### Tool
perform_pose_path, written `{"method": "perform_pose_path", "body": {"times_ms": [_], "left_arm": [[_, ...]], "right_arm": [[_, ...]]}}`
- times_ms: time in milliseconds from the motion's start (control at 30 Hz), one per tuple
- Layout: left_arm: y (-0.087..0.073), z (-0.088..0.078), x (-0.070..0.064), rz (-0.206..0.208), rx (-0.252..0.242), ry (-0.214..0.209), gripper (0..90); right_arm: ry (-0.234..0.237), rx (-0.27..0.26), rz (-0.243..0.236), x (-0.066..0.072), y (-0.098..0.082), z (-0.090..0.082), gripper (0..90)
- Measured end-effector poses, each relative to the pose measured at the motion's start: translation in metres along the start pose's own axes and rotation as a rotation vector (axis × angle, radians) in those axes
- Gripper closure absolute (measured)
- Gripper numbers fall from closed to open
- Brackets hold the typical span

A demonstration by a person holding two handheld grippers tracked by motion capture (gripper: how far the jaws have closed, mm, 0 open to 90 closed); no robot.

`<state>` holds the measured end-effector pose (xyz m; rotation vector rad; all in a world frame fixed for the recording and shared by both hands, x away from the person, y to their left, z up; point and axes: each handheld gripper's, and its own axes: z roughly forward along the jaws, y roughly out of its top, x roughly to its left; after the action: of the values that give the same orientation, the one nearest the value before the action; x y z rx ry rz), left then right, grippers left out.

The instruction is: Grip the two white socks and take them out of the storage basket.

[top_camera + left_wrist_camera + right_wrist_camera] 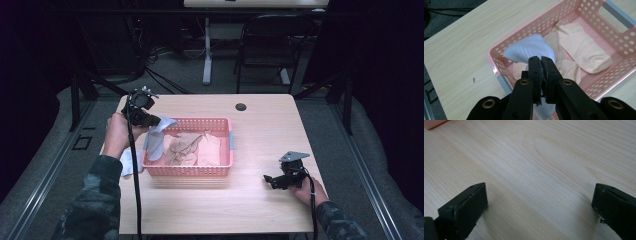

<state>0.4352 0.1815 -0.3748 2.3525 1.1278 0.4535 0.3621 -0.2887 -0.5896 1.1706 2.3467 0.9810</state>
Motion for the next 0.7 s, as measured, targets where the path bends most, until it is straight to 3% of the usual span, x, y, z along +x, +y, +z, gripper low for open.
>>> {"method": "perform_pose_path", "body": {"times_ms": [333, 700], "left_arm": [[0.007, -0.009, 0.002, -0.005, -0.015, -0.004, 86.4], [0.013, -0.035, 0.007, 0.002, -0.052, 0.019, 86.4]], "right_arm": [[0.001, -0.002, -0.002, 0.0, 0.0, 0.0, 0.0], [0.001, 0.002, -0.001, 0.0, 0.0, 0.0, 0.0]]}}
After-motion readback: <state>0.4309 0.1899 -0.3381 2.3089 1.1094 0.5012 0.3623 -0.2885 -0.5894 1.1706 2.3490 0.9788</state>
